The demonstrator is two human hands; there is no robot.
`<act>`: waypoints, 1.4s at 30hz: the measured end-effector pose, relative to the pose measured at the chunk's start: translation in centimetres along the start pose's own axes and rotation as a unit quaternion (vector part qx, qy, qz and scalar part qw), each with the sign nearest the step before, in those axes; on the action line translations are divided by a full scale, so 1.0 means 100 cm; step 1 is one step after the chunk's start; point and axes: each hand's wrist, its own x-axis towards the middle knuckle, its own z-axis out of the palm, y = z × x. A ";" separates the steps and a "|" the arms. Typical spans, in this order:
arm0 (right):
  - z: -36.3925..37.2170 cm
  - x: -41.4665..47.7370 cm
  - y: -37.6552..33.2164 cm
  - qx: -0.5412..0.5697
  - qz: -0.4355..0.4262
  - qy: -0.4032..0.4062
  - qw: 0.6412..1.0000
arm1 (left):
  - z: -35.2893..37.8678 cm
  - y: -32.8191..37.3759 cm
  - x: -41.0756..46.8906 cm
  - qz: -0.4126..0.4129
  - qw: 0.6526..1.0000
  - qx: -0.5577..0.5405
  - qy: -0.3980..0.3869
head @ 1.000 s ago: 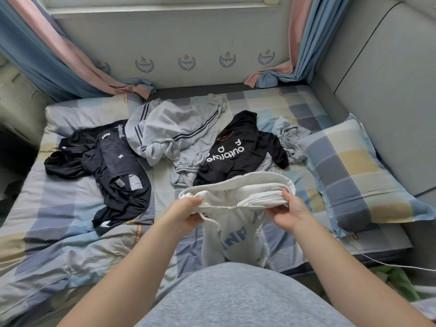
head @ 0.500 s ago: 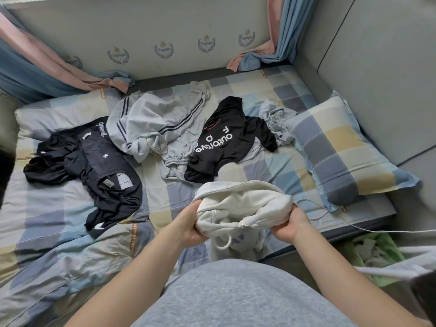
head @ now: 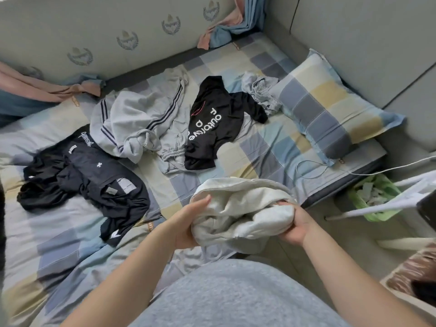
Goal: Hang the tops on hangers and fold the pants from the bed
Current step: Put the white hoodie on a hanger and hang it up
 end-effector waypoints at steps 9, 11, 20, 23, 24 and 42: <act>0.026 -0.042 0.139 0.169 -0.217 0.078 0.958 | -0.079 -0.040 -0.009 0.181 0.928 0.225 0.235; 0.021 -0.062 0.171 0.191 -0.243 0.094 0.946 | -0.088 -0.047 -0.012 0.211 0.932 0.215 0.200; -0.034 -0.196 0.254 0.281 -0.403 0.266 0.829 | 0.038 -0.061 -0.042 0.209 0.902 0.359 -0.115; -0.056 -0.239 0.283 0.308 -0.431 0.360 0.768 | 0.091 -0.084 -0.049 0.165 0.863 0.431 -0.205; -0.063 -0.251 0.294 0.326 -0.432 0.386 0.748 | 0.107 -0.096 -0.050 0.157 0.854 0.448 -0.213; -0.302 -0.445 0.442 0.299 -0.382 0.674 0.557 | 0.405 -0.392 -0.075 0.132 0.790 0.509 -0.314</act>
